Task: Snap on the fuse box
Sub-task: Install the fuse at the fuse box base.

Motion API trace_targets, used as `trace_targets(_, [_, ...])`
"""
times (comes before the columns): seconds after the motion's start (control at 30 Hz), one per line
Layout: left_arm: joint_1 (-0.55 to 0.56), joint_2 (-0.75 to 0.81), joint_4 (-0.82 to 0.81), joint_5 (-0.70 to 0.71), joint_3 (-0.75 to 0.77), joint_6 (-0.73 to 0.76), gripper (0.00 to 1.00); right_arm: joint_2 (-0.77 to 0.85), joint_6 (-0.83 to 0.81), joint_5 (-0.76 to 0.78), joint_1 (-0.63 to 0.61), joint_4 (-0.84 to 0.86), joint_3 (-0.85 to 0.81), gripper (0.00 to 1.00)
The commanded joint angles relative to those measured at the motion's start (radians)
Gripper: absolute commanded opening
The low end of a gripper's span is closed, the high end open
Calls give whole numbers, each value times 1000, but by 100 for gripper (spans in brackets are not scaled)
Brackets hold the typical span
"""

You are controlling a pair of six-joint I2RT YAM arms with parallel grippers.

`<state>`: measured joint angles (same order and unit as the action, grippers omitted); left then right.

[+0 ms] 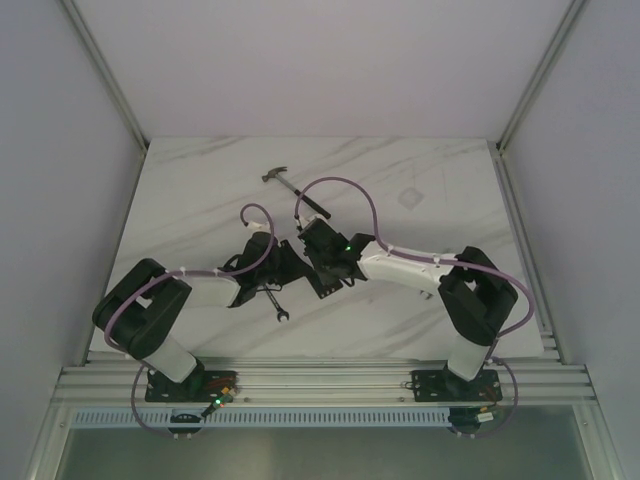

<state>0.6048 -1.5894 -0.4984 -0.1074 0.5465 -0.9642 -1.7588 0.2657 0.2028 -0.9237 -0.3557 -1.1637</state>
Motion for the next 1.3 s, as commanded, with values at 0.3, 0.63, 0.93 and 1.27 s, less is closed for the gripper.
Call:
trace_targets(0.3, [22,37,79,29,-6,8,43,6,43,-26,13,-104,-69,28])
trace_targets(0.63, [32,26,90,30,-3,11,46,-52,37,-67,25,-113,-99,22])
trace_targets(0.93, [40,3,89,32,1,12,44,-90,38,-63,26,-150,-112,7])
trace_targets(1.27, [46,-9,77,34,-5,4,42,-167,17,-59,18,-243,-121,0])
